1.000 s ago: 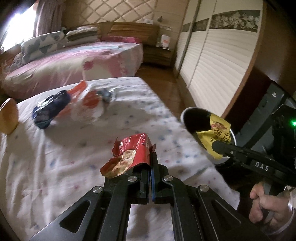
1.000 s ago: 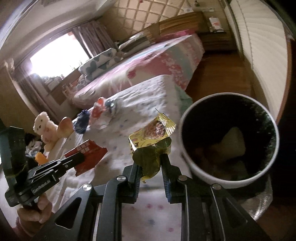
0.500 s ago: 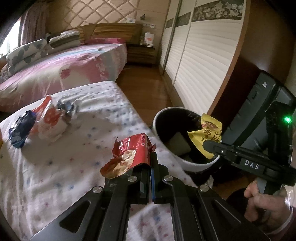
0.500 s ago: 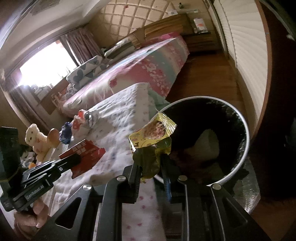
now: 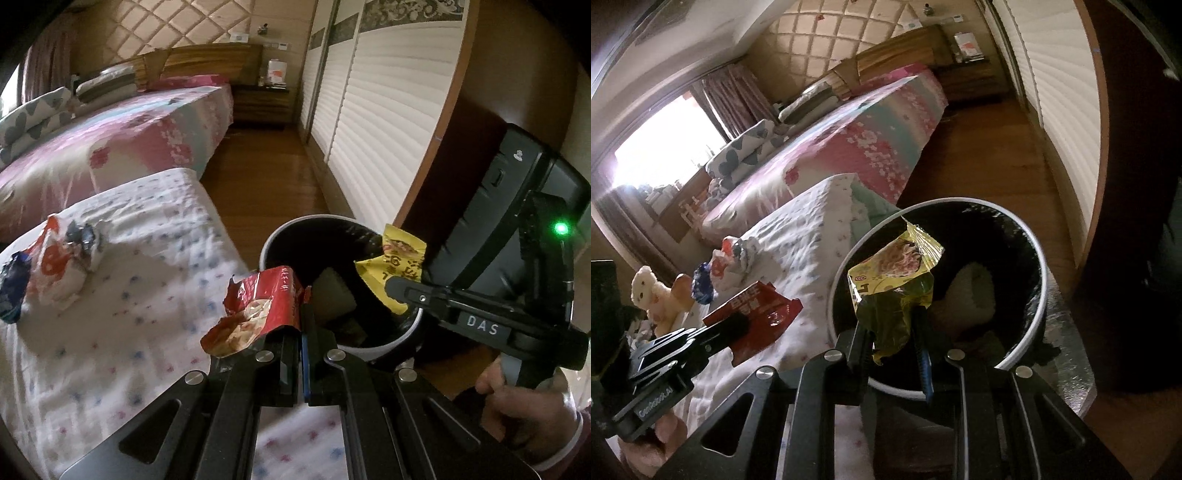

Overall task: Collect trash
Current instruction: 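Carry the gold foil and red wrappers over the trash bin with both tools, then open both tools over the bin to drop the wrappers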

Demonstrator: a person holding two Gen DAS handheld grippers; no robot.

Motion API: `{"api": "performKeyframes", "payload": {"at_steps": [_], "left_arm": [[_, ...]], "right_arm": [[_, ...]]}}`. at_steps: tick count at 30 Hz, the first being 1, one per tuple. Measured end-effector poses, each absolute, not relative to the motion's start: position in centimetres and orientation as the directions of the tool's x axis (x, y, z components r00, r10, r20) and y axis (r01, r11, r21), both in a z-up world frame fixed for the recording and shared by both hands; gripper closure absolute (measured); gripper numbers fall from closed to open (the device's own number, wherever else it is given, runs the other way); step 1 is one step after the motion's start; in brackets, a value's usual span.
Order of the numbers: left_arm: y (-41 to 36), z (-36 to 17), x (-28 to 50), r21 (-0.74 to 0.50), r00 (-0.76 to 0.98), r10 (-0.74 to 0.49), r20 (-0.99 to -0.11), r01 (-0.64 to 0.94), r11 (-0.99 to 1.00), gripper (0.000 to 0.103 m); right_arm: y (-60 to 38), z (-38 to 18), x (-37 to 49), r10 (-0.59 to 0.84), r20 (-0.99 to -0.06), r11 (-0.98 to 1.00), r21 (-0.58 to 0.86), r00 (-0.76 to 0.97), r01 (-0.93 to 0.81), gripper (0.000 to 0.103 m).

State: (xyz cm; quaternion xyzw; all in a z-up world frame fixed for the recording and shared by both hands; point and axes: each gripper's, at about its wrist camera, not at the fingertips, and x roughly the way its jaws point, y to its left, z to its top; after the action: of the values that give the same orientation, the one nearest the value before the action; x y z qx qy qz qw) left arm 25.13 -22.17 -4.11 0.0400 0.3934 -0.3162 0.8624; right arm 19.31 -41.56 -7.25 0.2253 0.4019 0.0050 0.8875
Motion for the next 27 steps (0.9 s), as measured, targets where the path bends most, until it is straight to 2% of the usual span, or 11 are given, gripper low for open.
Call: {"api": "performKeyframes", "payload": {"at_steps": [17, 22, 24, 25, 26, 27], "left_arm": [[-27.1, -5.8, 27.6, -0.171, 0.453, -0.53, -0.717, 0.622, 0.764, 0.103], [-27.8, -6.3, 27.9, -0.173, 0.438, -0.53, -0.726, 0.63, 0.757, 0.103], [-27.9, -6.3, 27.9, -0.177, 0.431, -0.532, -0.729, 0.632, 0.755, 0.094], [-27.9, -6.4, 27.9, -0.182, 0.425, -0.535, -0.73, 0.634, 0.752, 0.088], [-27.8, -6.3, 27.8, -0.177, 0.433, -0.532, -0.728, 0.63, 0.756, 0.072], [-27.7, -6.2, 27.7, -0.171, 0.444, -0.528, -0.723, 0.627, 0.76, 0.058]], "right_arm": [[-44.8, -7.8, 20.7, 0.171, -0.729, 0.888, 0.406, 0.663, 0.217, 0.081], [-45.1, -8.1, 21.1, 0.172, -0.737, 0.885, 0.407, 0.654, 0.225, 0.078], [-45.3, -8.3, 21.3, 0.173, -0.74, 0.883, 0.409, 0.651, 0.23, 0.076], [-45.4, -8.4, 21.3, 0.175, -0.743, 0.881, 0.411, 0.646, 0.234, 0.068], [-45.5, -8.5, 21.4, 0.174, -0.746, 0.878, 0.413, 0.642, 0.241, 0.06], [-45.6, -8.5, 21.4, 0.175, -0.746, 0.876, 0.416, 0.643, 0.244, 0.058]]}}
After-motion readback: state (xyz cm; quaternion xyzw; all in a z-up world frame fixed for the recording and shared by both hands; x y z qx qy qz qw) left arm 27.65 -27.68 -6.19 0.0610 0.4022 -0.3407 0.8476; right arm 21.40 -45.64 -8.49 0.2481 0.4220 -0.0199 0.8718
